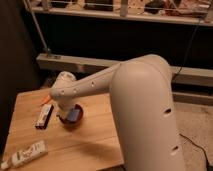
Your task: Place the white sponge in the ceramic bowl
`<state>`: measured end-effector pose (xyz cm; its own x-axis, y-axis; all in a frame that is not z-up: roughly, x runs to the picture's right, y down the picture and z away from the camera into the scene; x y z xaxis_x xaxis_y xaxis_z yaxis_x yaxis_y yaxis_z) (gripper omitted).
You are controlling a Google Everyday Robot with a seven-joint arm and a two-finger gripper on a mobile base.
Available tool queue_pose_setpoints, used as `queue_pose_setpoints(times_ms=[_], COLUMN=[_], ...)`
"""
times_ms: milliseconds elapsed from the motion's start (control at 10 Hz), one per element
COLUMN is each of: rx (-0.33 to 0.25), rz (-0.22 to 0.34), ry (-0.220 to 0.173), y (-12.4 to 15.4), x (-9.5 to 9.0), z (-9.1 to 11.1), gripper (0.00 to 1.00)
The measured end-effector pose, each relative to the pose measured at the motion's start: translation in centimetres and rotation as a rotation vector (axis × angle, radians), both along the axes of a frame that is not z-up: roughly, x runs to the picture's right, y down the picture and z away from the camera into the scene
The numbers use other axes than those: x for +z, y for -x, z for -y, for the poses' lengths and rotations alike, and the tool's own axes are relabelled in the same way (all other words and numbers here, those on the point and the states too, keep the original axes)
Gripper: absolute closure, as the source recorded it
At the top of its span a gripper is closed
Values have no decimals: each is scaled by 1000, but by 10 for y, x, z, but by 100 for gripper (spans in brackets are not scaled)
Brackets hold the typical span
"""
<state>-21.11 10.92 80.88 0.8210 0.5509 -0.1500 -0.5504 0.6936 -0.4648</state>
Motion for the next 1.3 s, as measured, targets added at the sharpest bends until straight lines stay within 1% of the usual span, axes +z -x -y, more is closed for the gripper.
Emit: queue_pose_setpoints(times_ms=[100,300,500,600,1000,1300], rx=[-5,-19,-31,-38,-47,-40], rz=[-1,-13,-24,-29,-39,-30], ry=[-6,-22,-29,-29,-13,-17], y=[-1,-3,-5,-5,-4,0], x=[3,9,11,13,16,13], z=[0,-1,-3,-6,-17,-15], gripper=[57,36,22,20,20,20])
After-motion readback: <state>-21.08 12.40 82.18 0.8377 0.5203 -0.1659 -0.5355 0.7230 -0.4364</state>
